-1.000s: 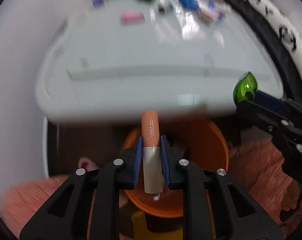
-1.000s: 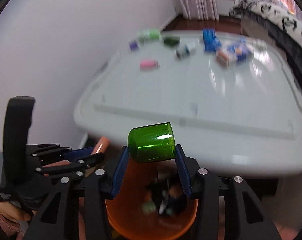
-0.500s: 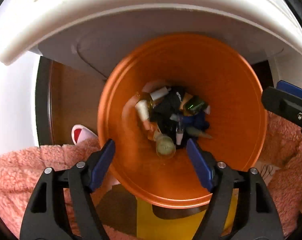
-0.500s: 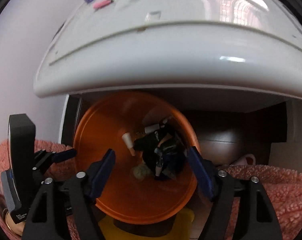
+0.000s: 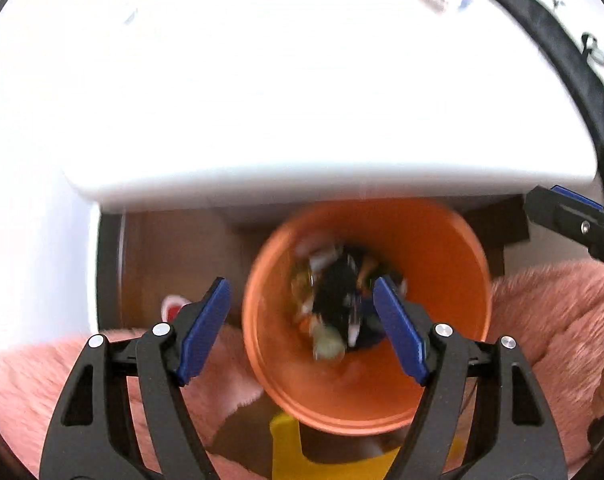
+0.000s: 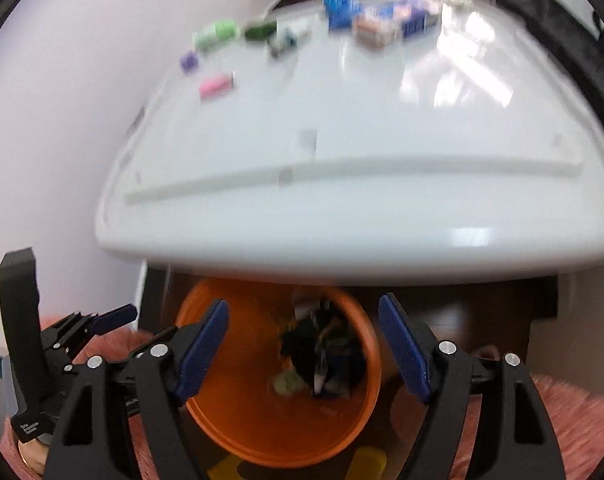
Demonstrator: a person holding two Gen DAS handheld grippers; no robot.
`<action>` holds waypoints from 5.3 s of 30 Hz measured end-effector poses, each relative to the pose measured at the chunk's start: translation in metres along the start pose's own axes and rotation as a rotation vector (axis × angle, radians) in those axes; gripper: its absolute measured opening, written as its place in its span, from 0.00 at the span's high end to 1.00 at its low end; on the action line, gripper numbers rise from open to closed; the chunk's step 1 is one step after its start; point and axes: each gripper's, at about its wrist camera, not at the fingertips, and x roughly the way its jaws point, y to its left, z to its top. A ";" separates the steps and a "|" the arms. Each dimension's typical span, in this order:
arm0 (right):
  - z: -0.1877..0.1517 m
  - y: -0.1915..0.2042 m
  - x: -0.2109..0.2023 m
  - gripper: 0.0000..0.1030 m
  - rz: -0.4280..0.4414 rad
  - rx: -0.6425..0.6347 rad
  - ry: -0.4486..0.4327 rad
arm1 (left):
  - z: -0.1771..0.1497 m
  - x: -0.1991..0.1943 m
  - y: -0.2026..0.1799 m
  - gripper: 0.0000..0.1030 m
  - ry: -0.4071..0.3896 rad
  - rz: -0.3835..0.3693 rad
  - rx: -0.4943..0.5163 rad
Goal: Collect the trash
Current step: 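Grasp the blue-white medicine box with right tool while left grasps blue packet, then drop the medicine box and blue packet into the orange bucket, then grasp the small eye-drop bottle with right tool while left grasps green spray bottle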
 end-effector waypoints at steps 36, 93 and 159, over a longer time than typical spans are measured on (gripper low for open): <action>0.261 -0.080 0.074 0.46 -0.364 0.293 -0.149 | 0.160 -0.003 0.076 0.30 -0.261 0.018 -0.166; 0.080 0.018 -0.042 0.45 0.063 -0.138 -0.276 | 0.023 -0.047 -0.006 0.74 0.004 -0.217 0.040; 0.196 0.031 0.018 0.77 -0.104 -0.123 -0.211 | 0.140 -0.021 0.058 0.22 -0.207 -0.118 -0.252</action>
